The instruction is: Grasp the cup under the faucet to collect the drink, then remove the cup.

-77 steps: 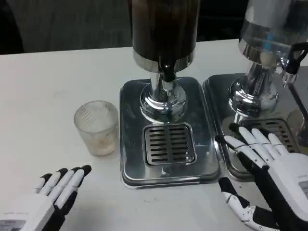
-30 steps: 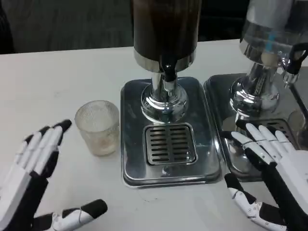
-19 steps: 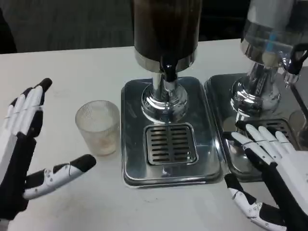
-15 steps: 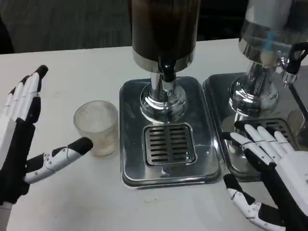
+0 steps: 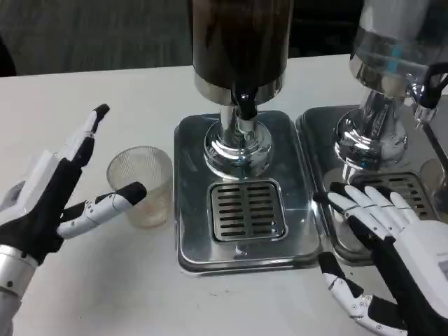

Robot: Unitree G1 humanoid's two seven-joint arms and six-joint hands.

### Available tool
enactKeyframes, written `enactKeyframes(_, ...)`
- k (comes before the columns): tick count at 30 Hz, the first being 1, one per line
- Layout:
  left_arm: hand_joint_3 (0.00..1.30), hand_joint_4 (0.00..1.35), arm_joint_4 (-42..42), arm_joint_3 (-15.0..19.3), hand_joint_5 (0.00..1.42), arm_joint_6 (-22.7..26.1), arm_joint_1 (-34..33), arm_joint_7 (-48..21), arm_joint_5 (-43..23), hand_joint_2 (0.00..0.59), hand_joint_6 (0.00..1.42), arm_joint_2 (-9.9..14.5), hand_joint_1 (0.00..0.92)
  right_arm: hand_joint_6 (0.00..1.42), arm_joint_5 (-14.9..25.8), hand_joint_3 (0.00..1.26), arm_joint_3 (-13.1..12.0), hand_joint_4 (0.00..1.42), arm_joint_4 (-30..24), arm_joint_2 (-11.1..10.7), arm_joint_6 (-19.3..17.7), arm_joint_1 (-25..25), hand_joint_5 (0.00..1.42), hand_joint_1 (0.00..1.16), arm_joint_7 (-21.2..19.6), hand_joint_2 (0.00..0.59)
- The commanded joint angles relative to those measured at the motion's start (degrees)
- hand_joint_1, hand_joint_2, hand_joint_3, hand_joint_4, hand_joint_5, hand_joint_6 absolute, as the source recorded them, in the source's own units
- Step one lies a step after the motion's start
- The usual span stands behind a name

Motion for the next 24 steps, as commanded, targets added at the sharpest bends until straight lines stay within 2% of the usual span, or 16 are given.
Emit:
enactKeyframes(1, 0.00, 0.00, 5.6, -1.7, 0.01, -2.9, -3.2, -2.3, -1.5, 0.000, 0.04, 1.7, 0.000, 0.03, 0.0, 0.20, 0.0, 0.11, -0.8, 0.2, -0.6, 0.5, 0.09, 0.38, -0.8, 0.494)
enactKeyframes(12, 0.00, 0.00, 19.0, -5.3, 0.00, -7.4, -10.6, -7.8, -2.7, 0.000, 0.02, 3.0, 0.000, 0.04, 0.6, 0.21, -0.2, 0.13, -2.1, 0.6, -1.0, 2.1, 0.12, 0.38, -0.9, 0.494)
enactKeyframes(24, 0.00, 0.00, 27.2, -9.0, 0.00, -8.0, -15.2, -9.2, -1.0, 0.000, 0.01, 2.9, 0.000, 0.07, 1.6, 0.22, -0.4, 0.15, -3.2, 1.0, -1.6, 3.6, 0.14, 0.39, -1.1, 0.494)
